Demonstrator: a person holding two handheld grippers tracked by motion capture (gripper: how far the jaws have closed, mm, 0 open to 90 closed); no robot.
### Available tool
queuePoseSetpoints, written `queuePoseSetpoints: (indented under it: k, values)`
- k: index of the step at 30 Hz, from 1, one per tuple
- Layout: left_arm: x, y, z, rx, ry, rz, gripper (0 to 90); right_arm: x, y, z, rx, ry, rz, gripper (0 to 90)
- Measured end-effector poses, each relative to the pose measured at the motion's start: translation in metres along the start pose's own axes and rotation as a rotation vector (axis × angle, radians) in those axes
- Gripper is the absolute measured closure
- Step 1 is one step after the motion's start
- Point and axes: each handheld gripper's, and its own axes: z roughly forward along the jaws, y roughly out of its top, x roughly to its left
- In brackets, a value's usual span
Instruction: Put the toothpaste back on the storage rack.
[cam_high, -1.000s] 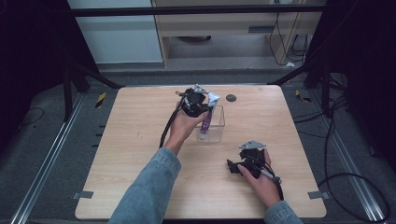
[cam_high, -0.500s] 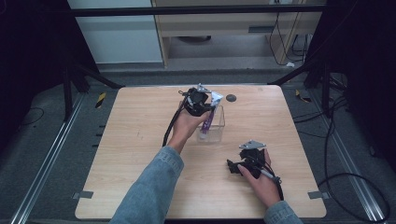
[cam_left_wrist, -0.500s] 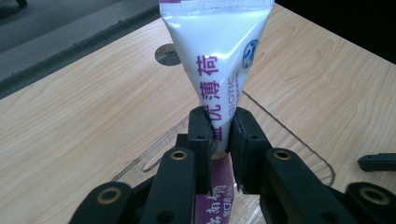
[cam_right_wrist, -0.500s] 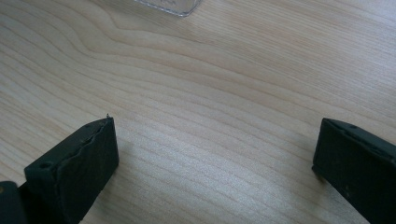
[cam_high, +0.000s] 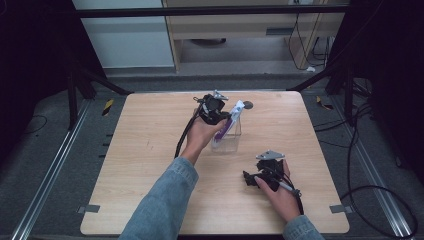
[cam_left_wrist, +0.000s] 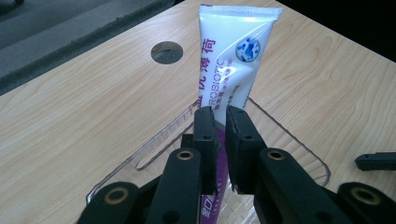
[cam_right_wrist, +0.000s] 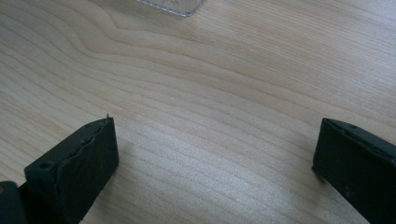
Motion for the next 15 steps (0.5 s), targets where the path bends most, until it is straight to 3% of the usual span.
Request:
queuePoseSetpoints:
  k: [15]
  values:
    - [-0.0021,-0.0009,-0.0094,-0.014,0.002,0.008,77.7,0.0000,0.0000,0.0000,0.000,0.000,0.000,0.4]
